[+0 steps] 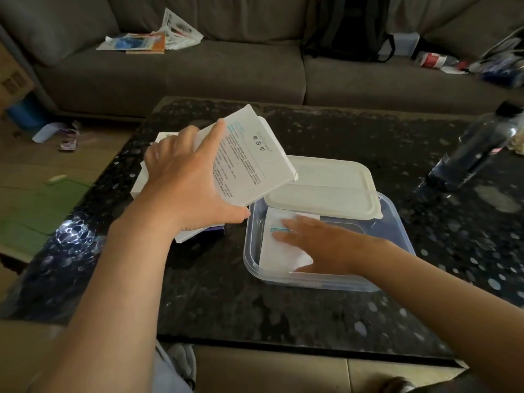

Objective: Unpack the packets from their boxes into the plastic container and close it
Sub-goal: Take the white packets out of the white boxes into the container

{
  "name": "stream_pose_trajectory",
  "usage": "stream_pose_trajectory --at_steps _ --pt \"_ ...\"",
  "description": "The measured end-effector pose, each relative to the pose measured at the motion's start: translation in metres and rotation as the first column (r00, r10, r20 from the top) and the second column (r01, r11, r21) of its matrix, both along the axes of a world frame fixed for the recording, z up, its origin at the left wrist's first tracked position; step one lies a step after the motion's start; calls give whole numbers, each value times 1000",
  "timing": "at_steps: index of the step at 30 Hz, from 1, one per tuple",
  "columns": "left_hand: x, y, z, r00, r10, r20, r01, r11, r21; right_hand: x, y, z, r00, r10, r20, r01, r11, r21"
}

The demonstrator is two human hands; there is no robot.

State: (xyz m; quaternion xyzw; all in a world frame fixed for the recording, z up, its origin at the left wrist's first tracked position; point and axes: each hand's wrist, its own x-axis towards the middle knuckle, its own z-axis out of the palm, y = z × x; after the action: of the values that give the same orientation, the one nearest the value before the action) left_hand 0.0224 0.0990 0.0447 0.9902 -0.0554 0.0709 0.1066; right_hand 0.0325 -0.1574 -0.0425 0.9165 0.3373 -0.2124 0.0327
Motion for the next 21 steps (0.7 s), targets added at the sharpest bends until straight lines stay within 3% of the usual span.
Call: stream_pose_trajectory --at_steps 3,8,15,21 --pt "0 -2 0 1000 -8 -11 8 1000 -9 2 -1 -3 996 6 -91 -2 999 45" --pt "0 -6 -1 999 -31 -29 31 999 -14 4 0 -4 993 108 -50 -110 994 -22" --pt "-2 -10 0 997 -58 -56 58 998 -1 4 3 -2 986 117 -118 -116 993 14" --pt "-3 -13 0 996 -60 -70 61 998 1 3 7 -1 984 177 -8 -177 980 -85"
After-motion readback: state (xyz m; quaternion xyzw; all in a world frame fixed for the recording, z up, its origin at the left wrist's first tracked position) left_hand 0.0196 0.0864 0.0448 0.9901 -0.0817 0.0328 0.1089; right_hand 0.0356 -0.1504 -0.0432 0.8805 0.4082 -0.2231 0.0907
